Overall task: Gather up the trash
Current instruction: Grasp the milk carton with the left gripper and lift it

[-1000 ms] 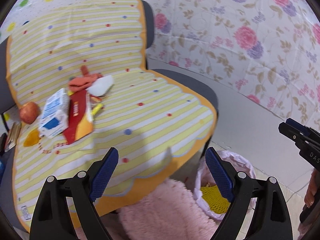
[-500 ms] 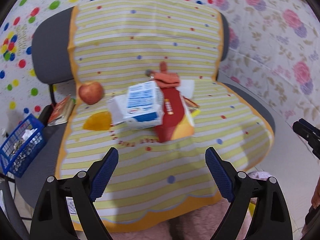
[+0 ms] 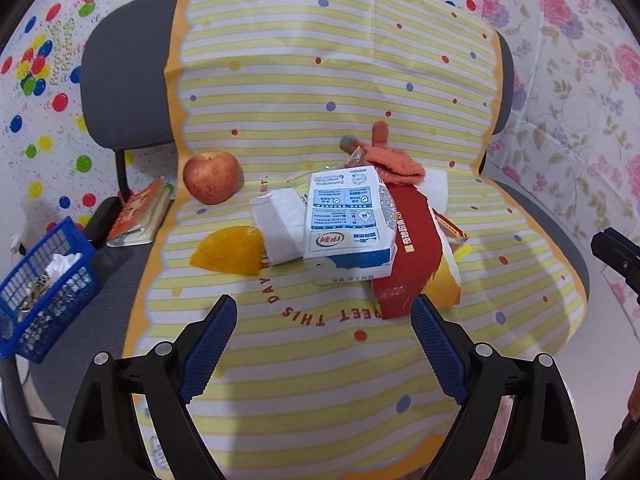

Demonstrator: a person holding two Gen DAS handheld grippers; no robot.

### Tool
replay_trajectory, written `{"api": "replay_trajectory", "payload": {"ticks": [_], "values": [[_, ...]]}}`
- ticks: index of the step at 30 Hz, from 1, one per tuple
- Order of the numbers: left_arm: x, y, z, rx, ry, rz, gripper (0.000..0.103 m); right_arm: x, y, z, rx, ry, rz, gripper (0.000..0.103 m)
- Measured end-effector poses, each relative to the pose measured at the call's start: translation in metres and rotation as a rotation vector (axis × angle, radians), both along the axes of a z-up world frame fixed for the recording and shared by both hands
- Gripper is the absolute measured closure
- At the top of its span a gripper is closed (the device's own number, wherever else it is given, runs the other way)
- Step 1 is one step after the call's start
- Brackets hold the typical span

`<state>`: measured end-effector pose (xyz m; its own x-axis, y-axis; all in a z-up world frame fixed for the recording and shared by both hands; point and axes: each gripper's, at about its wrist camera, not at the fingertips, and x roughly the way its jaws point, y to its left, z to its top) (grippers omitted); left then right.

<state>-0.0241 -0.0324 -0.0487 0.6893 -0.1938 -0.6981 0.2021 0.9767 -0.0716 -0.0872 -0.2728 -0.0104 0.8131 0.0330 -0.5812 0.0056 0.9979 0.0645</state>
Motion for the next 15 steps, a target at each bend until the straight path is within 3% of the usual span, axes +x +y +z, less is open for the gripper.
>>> {"api": "replay_trajectory", "payload": {"ticks": [15], "values": [[0.070,-0.030,-0.032,-0.035,0.026,-0.024,0.016,0.040,-0.008,-0.015,0.015,0.055,-0.002,0.039]]}}
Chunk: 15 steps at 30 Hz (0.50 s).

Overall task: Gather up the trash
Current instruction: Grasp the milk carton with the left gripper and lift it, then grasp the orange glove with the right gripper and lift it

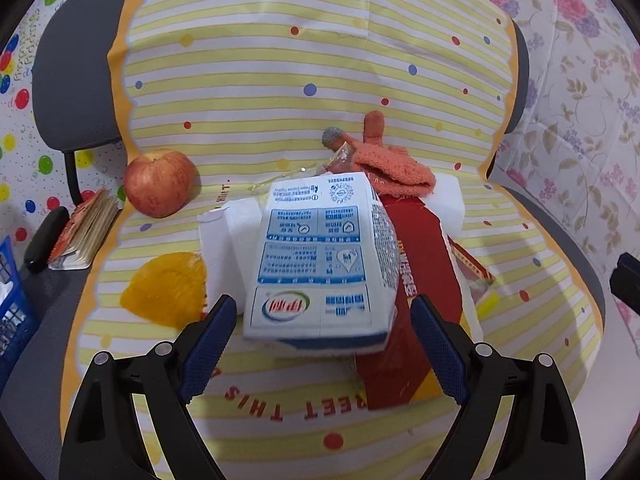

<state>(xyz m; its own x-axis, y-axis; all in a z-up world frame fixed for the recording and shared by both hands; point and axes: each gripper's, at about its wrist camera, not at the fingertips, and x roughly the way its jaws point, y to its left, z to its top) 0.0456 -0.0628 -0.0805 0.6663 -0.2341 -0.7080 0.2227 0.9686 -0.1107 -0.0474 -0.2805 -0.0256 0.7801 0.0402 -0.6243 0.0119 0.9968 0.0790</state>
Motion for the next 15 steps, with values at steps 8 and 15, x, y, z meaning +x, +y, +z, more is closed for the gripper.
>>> {"api": "replay_trajectory", "payload": {"ticks": [8,15], "values": [[0.000,0.010,0.002,-0.038,-0.001,0.010,0.030,0.001,0.002,-0.007,0.002,0.025,0.015,0.039],[-0.017,0.032,0.038,0.012,-0.072,0.029,0.030,0.018,0.014,-0.005,-0.001,0.023,0.045,0.039]]}}
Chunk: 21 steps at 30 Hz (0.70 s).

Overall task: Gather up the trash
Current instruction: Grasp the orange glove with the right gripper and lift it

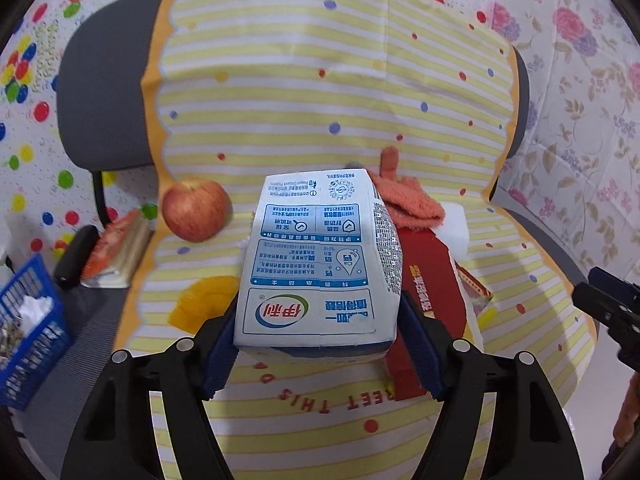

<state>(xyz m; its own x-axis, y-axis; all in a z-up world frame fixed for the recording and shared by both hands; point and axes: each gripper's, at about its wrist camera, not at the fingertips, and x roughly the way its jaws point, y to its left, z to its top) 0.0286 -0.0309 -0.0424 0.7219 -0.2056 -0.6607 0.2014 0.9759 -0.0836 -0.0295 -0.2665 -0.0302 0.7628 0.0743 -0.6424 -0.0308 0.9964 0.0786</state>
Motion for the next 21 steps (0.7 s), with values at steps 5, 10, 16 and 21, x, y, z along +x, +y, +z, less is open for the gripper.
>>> {"api": "replay_trajectory", "payload": {"ticks": [5,10,16,21], "values": [[0.006,0.019,0.017,-0.002,-0.027,0.028,0.030,0.029,0.018,0.001,-0.007,-0.001,0.043,0.039],[0.025,0.029,0.014,0.002,-0.018,0.057,0.030,0.067,0.036,-0.005,-0.008,0.006,0.075,0.057],[0.047,0.036,0.000,0.006,0.004,0.073,0.030,0.115,0.044,-0.020,0.022,0.042,0.098,0.066],[0.061,0.037,-0.011,0.008,0.024,0.081,0.030,0.147,0.045,-0.033,0.051,0.079,0.083,0.061]]}}
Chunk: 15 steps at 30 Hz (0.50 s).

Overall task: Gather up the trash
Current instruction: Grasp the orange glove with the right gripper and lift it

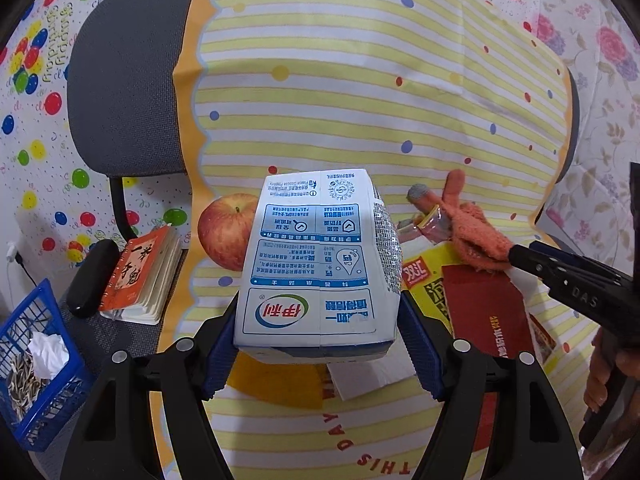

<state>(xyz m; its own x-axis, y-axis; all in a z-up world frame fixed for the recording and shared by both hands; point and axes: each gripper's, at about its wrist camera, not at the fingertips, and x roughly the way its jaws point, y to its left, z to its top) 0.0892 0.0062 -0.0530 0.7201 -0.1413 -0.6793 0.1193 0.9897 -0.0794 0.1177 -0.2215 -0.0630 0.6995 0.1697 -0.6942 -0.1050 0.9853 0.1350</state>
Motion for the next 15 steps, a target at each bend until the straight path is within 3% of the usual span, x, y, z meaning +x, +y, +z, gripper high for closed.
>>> {"api": "replay_trajectory", "payload": {"ticks": [7,8,9,10,15], "values": [[0.009,-0.005,-0.010,0.018,0.018,-0.018,0.030,0.024,-0.004,-0.019,0.086,0.066,-0.021,0.061],[0.009,-0.005,-0.010,0.019,0.020,-0.020,0.030,0.025,-0.004,-0.019,0.088,0.065,-0.020,0.064],[0.009,-0.005,-0.010,0.020,0.020,-0.021,0.030,0.026,-0.003,-0.019,0.094,0.065,-0.012,0.078],[0.009,-0.005,-0.010,0.022,0.020,-0.020,0.030,0.027,-0.002,-0.016,0.082,0.057,-0.014,0.086],[0.005,-0.006,0.004,0.033,-0.004,-0.023,0.030,0.034,0.007,0.017,-0.065,-0.028,-0.002,0.091]]}}
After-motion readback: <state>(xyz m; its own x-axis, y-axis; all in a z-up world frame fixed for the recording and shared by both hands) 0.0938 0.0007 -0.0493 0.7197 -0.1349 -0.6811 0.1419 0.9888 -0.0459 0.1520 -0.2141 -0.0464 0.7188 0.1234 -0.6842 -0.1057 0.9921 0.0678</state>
